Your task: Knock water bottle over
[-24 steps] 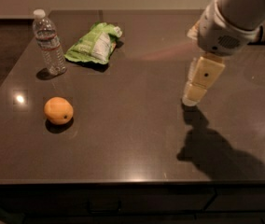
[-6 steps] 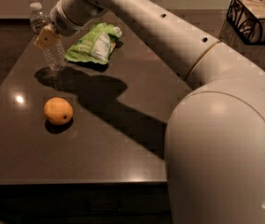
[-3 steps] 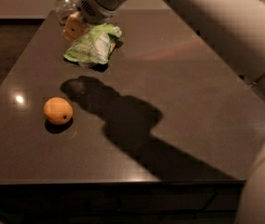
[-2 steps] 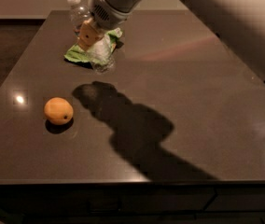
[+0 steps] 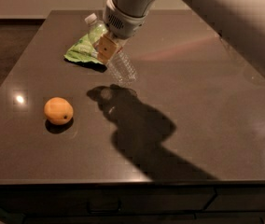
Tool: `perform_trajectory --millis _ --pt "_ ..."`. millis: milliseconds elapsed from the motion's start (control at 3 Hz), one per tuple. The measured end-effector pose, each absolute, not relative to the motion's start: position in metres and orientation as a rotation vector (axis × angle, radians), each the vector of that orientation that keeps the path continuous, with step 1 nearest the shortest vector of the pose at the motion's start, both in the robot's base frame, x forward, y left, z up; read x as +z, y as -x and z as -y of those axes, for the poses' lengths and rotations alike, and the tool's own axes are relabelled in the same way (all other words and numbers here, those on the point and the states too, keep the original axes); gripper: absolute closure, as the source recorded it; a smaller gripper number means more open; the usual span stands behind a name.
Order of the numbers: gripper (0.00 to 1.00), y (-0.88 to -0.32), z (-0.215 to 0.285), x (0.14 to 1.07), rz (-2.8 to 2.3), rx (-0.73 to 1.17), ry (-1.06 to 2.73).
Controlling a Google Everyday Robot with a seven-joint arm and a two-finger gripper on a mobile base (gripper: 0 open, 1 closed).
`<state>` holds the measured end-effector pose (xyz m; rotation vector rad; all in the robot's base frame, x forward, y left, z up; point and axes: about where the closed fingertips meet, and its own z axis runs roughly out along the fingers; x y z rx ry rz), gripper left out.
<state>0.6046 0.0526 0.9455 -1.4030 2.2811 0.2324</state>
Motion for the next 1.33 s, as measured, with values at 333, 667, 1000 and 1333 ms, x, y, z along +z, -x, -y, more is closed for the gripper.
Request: perform_trajectory --millis 333,667,1000,1333 --pt "1.0 -0.601 -0.044 0.932 -2.359 0.162 1.51" --pt "1.0 -0.596 -0.038 0.921 -2.423 0.102 1.615" --pt "0.84 -0.596 -0.035 0.911 -2.46 0.07 1.704" --pt "0.61 -0.596 -0.038 0.898 -2.479 0.06 1.776"
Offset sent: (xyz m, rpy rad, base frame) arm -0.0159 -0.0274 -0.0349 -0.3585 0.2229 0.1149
